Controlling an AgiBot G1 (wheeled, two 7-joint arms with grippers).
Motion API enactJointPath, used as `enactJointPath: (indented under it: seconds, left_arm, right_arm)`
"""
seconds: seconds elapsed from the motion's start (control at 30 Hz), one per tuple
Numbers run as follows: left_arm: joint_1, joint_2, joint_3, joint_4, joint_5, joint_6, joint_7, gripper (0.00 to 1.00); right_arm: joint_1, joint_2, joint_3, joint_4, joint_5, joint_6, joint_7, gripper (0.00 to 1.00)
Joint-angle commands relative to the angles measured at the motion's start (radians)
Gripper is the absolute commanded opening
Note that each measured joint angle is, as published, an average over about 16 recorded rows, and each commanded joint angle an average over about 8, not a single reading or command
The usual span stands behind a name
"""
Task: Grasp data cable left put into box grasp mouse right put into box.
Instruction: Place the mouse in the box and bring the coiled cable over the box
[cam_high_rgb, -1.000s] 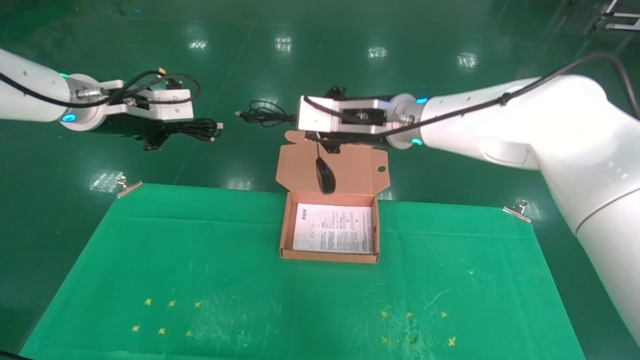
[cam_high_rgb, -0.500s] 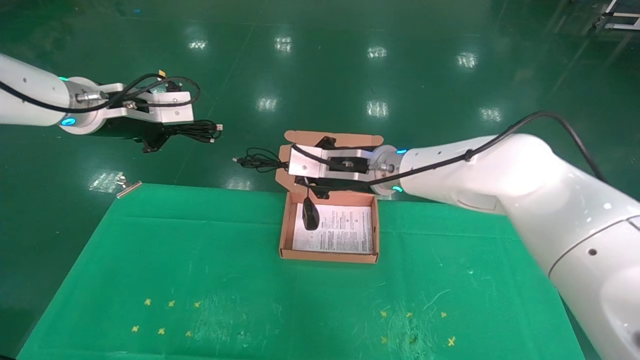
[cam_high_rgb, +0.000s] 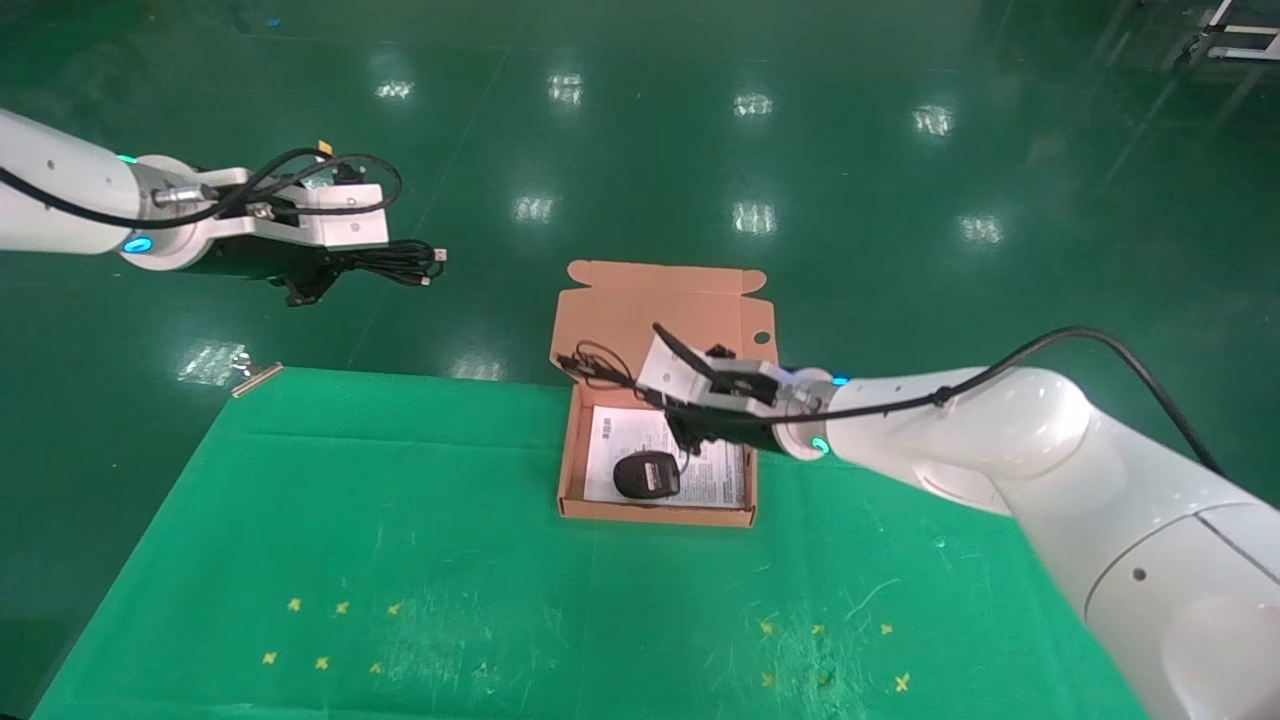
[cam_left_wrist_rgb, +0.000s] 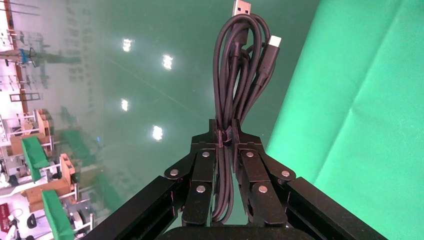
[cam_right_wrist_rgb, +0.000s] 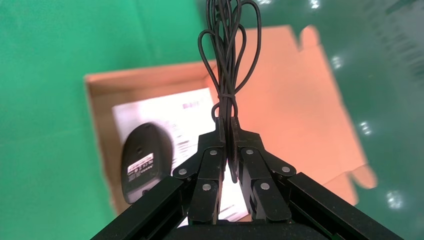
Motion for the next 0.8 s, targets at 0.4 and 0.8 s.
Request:
enactJointPath:
  seconds: [0.4, 0.8]
  left_arm:
    - [0.004, 0.000, 0.000, -0.009, -0.001, 0.002, -0.005, 0.00]
    - [0.079, 0.088, 0.000, 0.032, -0.054, -0.075, 0.061, 0.00]
  right_arm:
    - [-0.004, 0.010, -0.091, -0.008, -0.001, 0.002, 0.047, 1.00]
    - [0.034, 0.111, -0.104, 0.106, -0.017, -0.019, 0.075, 1.00]
